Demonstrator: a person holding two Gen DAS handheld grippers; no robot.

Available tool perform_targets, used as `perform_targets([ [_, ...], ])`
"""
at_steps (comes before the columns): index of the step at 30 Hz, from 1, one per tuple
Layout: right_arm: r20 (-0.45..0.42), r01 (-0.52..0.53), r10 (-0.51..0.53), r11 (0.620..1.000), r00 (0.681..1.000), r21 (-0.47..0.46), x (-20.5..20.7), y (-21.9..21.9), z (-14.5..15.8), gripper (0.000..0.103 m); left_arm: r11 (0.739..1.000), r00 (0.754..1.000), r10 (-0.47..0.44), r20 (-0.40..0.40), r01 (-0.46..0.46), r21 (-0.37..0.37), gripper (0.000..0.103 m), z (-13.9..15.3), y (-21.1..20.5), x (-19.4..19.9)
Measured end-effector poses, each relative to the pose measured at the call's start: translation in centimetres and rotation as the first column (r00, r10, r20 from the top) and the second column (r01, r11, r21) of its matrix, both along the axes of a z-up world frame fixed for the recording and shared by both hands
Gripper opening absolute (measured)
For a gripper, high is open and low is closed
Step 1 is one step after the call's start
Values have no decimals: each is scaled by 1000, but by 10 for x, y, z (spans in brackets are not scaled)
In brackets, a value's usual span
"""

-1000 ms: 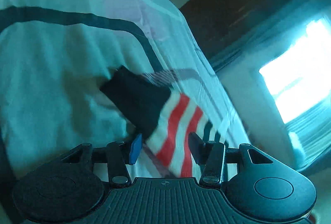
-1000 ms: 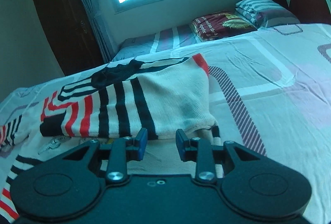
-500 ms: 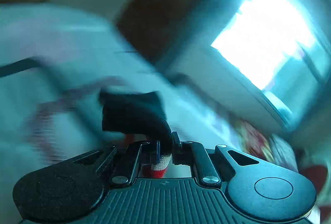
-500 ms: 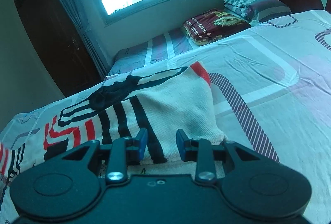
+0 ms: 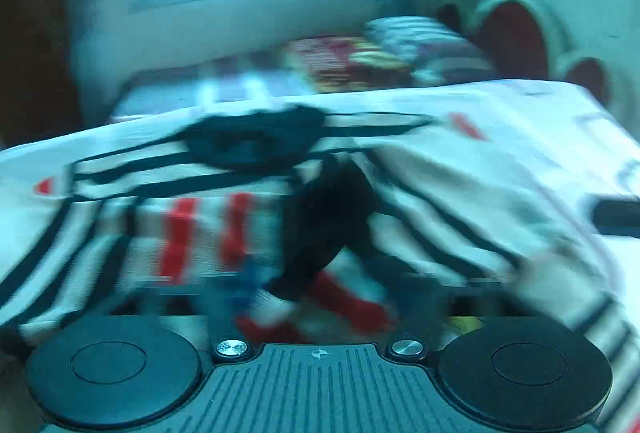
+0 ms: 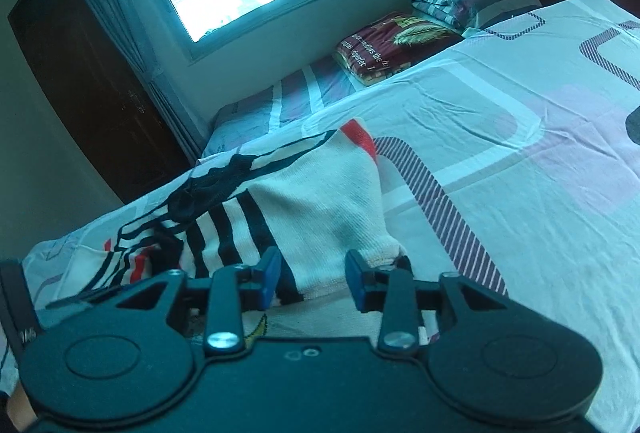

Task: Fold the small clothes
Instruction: 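Lay the sleeve across the sweater body with the left gripper and release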

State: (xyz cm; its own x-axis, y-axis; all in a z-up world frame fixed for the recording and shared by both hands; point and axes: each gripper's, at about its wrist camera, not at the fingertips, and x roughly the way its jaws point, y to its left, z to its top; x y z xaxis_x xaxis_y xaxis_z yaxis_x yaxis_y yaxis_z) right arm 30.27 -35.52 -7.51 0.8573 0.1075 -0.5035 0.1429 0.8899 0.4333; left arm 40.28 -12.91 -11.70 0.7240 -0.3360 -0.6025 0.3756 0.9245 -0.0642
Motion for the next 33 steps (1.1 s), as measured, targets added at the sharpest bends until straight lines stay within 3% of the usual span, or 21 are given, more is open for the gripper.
perform_targets([
  [3, 20, -28, 27, 998, 999, 51, 8, 5, 1, 45, 1000, 998, 24, 55, -24, -11, 83, 16, 22, -29],
  [5, 30, -72, 69, 994, 997, 82, 18, 16, 1, 45, 996, 993, 88, 82, -85, -36, 83, 24, 62, -50],
  [7, 24, -126, 124, 986, 992, 113, 33, 32, -2, 45, 982, 974, 189, 124, -187, -27, 83, 26, 102, -69],
  [9, 12, -175, 176, 962, 984, 210, 49, 42, -11, 43, 956, 945, 286, 159, -292, 20, 79, 24, 137, -84],
  [13, -21, -198, 219, 916, 976, 349, 79, 61, -30, 43, 919, 916, 388, 107, -393, 39, 79, 5, 189, -73],
  [17, -67, -146, 184, 914, 981, 378, 102, 75, -43, 39, 923, 921, 383, 72, -385, 25, 79, -5, 200, -50],
  [18, -72, -139, 178, 917, 981, 373, 105, 78, -44, 31, 924, 923, 378, 69, -381, 33, 79, -8, 199, -43],
  [19, -78, -135, 171, 931, 982, 340, 108, 81, -43, 12, 926, 926, 371, 62, -374, 52, 79, -16, 198, -34],
  [20, -79, -142, 172, 945, 982, 296, 110, 86, -40, 7, 928, 931, 362, 52, -365, 77, 75, -21, 196, -28],
  [21, -66, -157, 180, 952, 981, 262, 110, 89, -36, 7, 924, 930, 366, 40, -368, 102, 63, -29, 196, -20],
  [24, 53, -181, 175, 975, 983, 132, 94, 91, -5, 7, 927, 933, 358, 32, -360, 103, 62, -34, 192, -20],
  [27, 158, -112, 102, 992, 982, 53, 67, 72, 20, 7, 925, 931, 363, 35, -365, 103, 62, -35, 190, -21],
  [29, 118, -100, 98, 995, 988, 10, 65, 60, 16, 7, 928, 933, 360, 24, -361, 93, 56, -34, 190, -20],
  [31, 52, -111, 109, 993, 993, 31, 71, 51, 0, 7, 936, 940, 342, 11, -342, 86, 39, -30, 187, -19],
  [33, 37, -127, 126, 992, 991, 30, 72, 50, -8, 7, 938, 944, 328, 22, -328, 114, 35, -28, 181, -19],
])
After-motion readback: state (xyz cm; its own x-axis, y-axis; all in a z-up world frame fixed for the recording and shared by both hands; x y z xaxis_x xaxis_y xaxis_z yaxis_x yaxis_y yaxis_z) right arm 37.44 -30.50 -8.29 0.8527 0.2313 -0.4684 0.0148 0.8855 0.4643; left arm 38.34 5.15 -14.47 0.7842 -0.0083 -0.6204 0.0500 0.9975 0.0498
